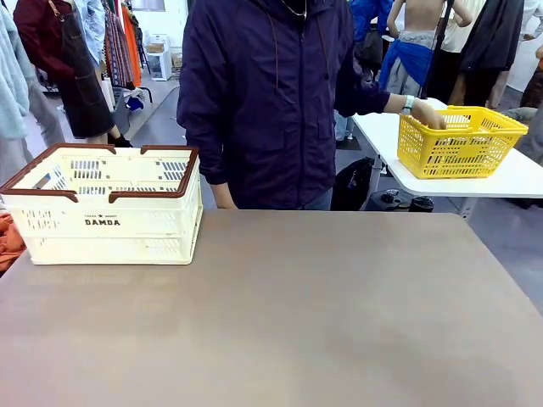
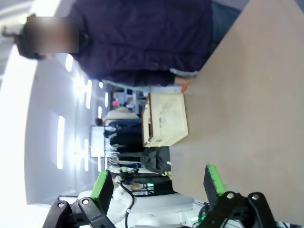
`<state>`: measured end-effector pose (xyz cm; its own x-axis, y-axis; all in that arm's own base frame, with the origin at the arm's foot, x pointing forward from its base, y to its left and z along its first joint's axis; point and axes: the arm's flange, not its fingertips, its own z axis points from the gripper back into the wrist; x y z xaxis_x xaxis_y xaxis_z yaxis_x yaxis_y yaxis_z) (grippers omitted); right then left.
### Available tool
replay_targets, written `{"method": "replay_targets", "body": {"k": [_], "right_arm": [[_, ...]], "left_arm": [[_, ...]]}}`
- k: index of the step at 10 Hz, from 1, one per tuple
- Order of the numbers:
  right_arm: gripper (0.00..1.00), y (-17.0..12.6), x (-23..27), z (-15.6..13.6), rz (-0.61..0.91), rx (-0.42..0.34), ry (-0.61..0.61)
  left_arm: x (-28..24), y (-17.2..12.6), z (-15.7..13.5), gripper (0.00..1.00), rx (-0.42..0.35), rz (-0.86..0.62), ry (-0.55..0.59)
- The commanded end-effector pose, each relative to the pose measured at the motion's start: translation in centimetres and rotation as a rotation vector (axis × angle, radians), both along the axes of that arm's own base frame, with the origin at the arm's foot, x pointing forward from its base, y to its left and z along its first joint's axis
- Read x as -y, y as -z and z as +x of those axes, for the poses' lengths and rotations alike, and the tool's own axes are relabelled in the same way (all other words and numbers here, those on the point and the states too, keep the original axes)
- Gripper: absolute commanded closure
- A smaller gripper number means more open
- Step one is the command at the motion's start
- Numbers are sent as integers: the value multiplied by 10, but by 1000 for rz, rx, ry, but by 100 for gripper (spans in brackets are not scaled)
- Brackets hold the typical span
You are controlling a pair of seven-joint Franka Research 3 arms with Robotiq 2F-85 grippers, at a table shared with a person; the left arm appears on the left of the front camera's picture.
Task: Place the drinks into the Shopping basket.
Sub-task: Pick up one drink and place it into the Shopping basket.
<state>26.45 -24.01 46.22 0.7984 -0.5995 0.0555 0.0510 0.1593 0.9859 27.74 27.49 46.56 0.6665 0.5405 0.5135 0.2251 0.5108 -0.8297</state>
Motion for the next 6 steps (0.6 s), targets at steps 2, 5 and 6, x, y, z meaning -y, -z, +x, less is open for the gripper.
{"method": "replay_targets", "body": {"k": [2, 5, 6], "right_arm": [[0, 2, 8, 12, 36, 14, -5], [0, 10, 6, 10, 40, -21, 4], [0, 10, 6, 10, 40, -21, 4]], "left_arm": [[1, 6, 15, 0, 3, 3, 37], [4, 15, 15, 0, -22, -17, 27], [4, 15, 15, 0, -22, -17, 27]]}}
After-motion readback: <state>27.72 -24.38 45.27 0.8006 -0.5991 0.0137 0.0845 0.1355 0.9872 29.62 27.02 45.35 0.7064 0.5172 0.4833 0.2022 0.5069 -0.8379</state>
